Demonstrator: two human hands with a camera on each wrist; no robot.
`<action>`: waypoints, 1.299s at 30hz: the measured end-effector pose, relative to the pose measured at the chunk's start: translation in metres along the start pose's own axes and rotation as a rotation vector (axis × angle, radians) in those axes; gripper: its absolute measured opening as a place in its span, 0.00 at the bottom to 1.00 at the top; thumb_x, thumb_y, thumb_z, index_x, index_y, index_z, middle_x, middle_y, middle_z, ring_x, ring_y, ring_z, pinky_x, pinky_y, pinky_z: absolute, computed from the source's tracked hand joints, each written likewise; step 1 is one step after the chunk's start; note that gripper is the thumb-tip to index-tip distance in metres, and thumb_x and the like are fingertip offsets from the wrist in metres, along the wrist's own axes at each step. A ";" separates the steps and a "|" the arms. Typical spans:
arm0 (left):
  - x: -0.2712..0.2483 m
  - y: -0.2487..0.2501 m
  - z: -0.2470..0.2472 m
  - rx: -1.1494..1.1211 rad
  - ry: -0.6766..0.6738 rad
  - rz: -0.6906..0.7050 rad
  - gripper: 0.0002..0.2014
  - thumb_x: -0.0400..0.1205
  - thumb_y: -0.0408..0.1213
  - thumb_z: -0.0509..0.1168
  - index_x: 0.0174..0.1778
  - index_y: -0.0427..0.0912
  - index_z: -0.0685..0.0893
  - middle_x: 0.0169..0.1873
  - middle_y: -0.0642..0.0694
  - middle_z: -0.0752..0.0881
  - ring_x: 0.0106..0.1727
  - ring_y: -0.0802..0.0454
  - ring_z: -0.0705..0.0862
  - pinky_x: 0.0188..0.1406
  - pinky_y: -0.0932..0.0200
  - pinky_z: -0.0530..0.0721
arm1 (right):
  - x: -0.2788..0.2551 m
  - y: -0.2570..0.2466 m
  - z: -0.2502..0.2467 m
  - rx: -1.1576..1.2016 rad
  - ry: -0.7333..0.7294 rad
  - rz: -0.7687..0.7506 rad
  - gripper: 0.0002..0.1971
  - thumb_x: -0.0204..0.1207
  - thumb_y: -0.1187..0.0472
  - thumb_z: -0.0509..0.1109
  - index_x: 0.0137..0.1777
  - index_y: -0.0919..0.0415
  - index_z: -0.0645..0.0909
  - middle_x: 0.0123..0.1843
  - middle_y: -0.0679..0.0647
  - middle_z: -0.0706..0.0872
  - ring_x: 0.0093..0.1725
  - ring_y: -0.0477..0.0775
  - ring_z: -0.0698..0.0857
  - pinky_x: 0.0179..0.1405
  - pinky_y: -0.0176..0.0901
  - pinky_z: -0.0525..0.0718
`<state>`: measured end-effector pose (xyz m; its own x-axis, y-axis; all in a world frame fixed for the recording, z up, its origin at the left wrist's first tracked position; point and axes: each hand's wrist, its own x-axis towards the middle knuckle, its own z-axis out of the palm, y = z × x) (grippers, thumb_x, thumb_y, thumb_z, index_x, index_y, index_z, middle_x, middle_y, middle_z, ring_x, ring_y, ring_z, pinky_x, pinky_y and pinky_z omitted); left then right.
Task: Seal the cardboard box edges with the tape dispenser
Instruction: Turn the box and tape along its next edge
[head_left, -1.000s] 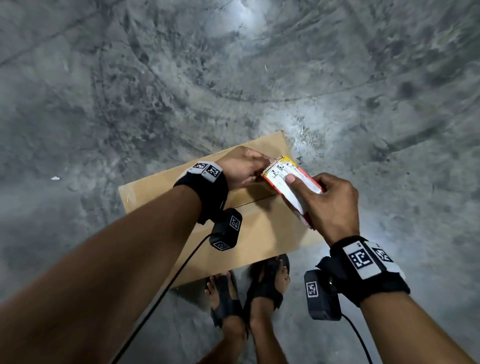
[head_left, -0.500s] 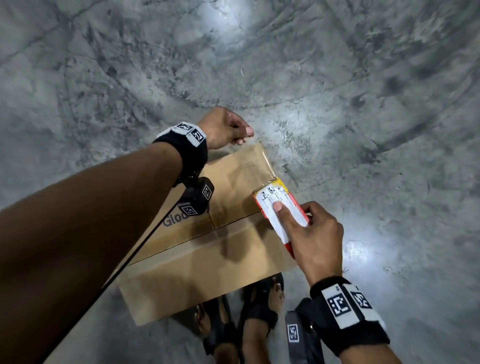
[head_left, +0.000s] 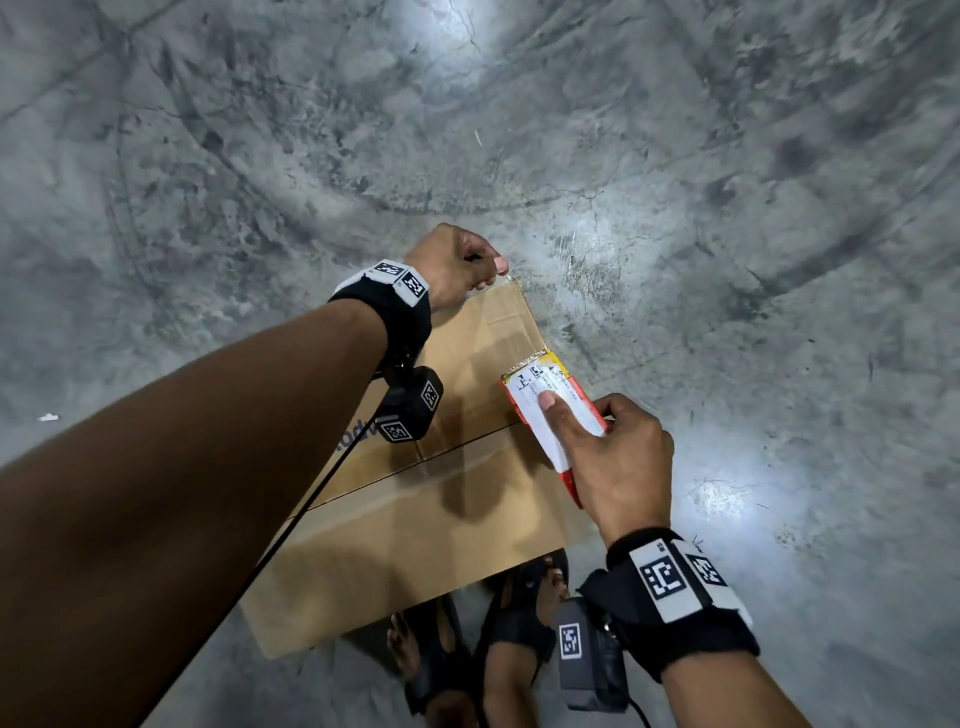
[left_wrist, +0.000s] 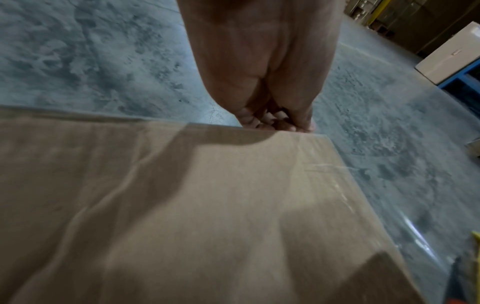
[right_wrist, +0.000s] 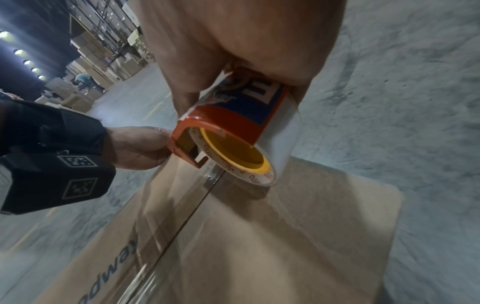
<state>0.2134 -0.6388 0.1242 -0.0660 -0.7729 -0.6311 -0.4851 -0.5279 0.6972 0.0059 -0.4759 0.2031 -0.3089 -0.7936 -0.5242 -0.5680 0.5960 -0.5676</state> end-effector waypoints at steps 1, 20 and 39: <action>-0.001 0.000 0.002 0.004 0.005 -0.004 0.05 0.79 0.38 0.74 0.41 0.42 0.92 0.31 0.44 0.89 0.28 0.57 0.82 0.39 0.60 0.82 | 0.001 0.000 -0.001 -0.006 -0.006 0.003 0.28 0.66 0.28 0.72 0.35 0.56 0.83 0.29 0.49 0.86 0.37 0.56 0.87 0.36 0.51 0.86; -0.055 0.020 0.039 0.488 0.019 0.124 0.22 0.90 0.51 0.49 0.49 0.39 0.81 0.46 0.36 0.86 0.54 0.38 0.85 0.47 0.55 0.75 | -0.004 -0.009 0.005 -0.078 -0.001 0.068 0.29 0.68 0.26 0.69 0.41 0.56 0.83 0.40 0.54 0.90 0.45 0.63 0.87 0.45 0.54 0.87; -0.085 -0.016 0.062 0.785 -0.149 0.283 0.29 0.91 0.49 0.37 0.87 0.44 0.38 0.87 0.50 0.36 0.87 0.54 0.34 0.85 0.55 0.36 | -0.007 -0.012 -0.001 -0.100 -0.096 0.144 0.31 0.71 0.29 0.69 0.50 0.60 0.85 0.50 0.59 0.89 0.53 0.66 0.85 0.49 0.56 0.86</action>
<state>0.1728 -0.5429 0.1453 -0.3639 -0.7552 -0.5452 -0.8941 0.1191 0.4318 0.0140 -0.4783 0.2145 -0.3208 -0.6824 -0.6568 -0.5971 0.6840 -0.4190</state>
